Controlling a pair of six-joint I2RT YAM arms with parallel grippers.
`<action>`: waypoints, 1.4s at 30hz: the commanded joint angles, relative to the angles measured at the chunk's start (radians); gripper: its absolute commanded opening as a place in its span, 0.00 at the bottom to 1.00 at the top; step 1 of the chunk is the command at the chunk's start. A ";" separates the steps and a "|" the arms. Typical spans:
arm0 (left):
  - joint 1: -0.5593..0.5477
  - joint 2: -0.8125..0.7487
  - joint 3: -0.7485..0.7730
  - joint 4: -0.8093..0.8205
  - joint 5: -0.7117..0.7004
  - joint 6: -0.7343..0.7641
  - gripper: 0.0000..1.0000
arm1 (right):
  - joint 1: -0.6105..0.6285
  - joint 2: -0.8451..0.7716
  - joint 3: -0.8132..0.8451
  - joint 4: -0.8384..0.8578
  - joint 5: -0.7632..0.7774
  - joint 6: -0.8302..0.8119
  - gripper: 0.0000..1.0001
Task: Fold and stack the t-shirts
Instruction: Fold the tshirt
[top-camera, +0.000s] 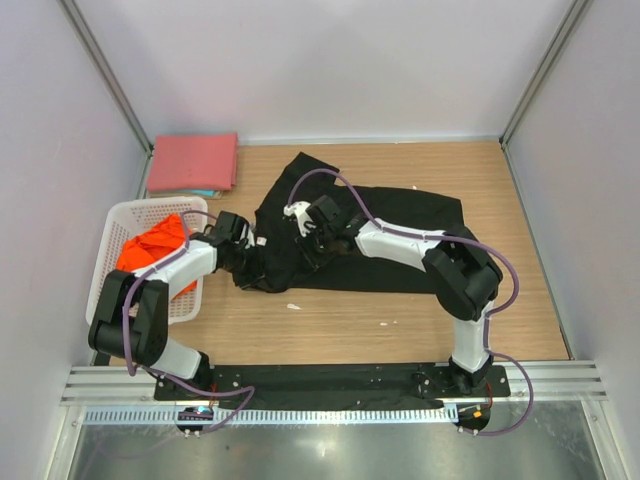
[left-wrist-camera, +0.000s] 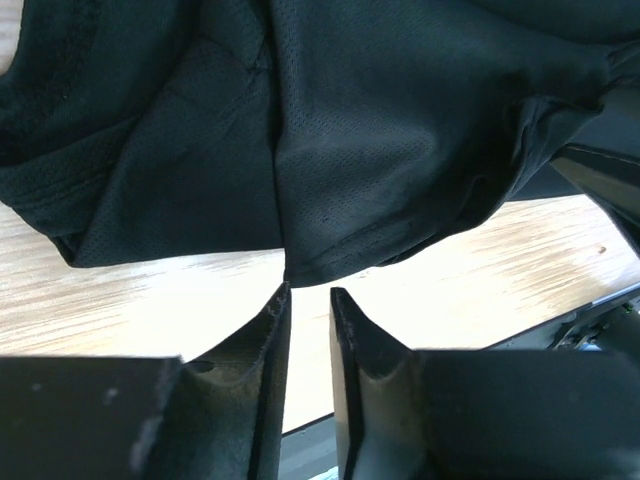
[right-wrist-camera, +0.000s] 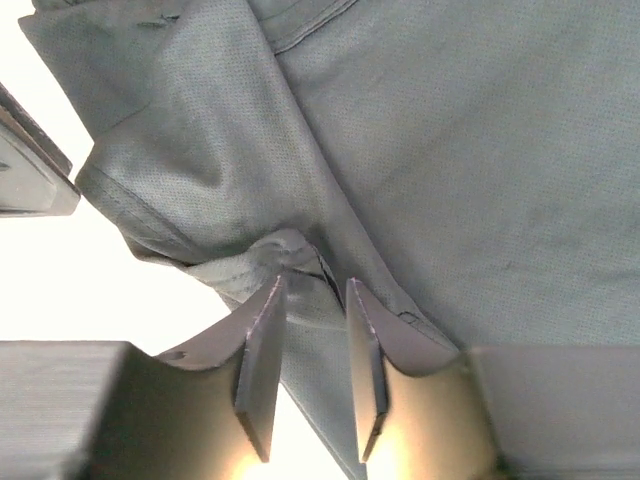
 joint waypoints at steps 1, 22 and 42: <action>-0.011 -0.033 -0.009 0.025 -0.015 -0.010 0.24 | -0.004 0.006 0.072 -0.006 0.008 -0.039 0.38; -0.049 0.016 -0.033 0.102 0.001 -0.052 0.32 | -0.016 0.055 0.087 -0.031 -0.133 -0.081 0.45; -0.051 0.047 -0.030 0.105 -0.068 -0.064 0.00 | -0.016 0.083 0.081 -0.049 -0.138 -0.096 0.33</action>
